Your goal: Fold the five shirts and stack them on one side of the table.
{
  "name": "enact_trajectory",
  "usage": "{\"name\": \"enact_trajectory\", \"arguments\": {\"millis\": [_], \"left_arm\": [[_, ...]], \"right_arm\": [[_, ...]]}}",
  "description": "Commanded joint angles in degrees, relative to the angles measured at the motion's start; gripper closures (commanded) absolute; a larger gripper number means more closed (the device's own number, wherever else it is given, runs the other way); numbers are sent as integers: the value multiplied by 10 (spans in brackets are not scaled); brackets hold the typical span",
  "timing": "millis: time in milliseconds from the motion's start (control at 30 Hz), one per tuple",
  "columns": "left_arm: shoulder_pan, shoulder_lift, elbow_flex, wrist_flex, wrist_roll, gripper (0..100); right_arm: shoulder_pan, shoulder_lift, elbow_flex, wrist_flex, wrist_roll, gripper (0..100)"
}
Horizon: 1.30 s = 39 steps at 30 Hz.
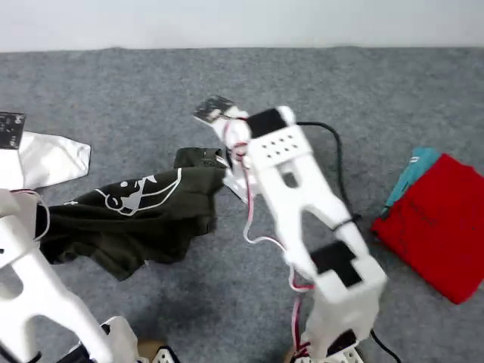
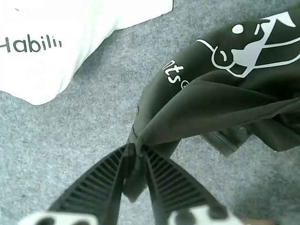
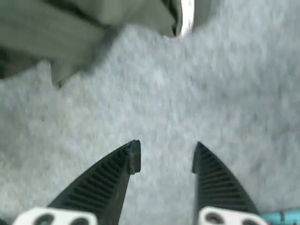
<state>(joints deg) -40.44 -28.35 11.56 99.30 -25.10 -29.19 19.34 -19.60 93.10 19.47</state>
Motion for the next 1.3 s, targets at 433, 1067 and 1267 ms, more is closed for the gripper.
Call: {"name": "enact_trajectory", "arguments": {"millis": [433, 1067, 1267], "left_arm": [[-4, -18, 0, 11, 12, 995], [-4, -18, 0, 11, 13, 995], [10, -22, -13, 11, 58, 995]], "right_arm": [[-144, 179, -228, 3, 1, 783], [-110, 250, -381, 29, 1, 988], [-65, 233, -477, 100, 22, 989]]}}
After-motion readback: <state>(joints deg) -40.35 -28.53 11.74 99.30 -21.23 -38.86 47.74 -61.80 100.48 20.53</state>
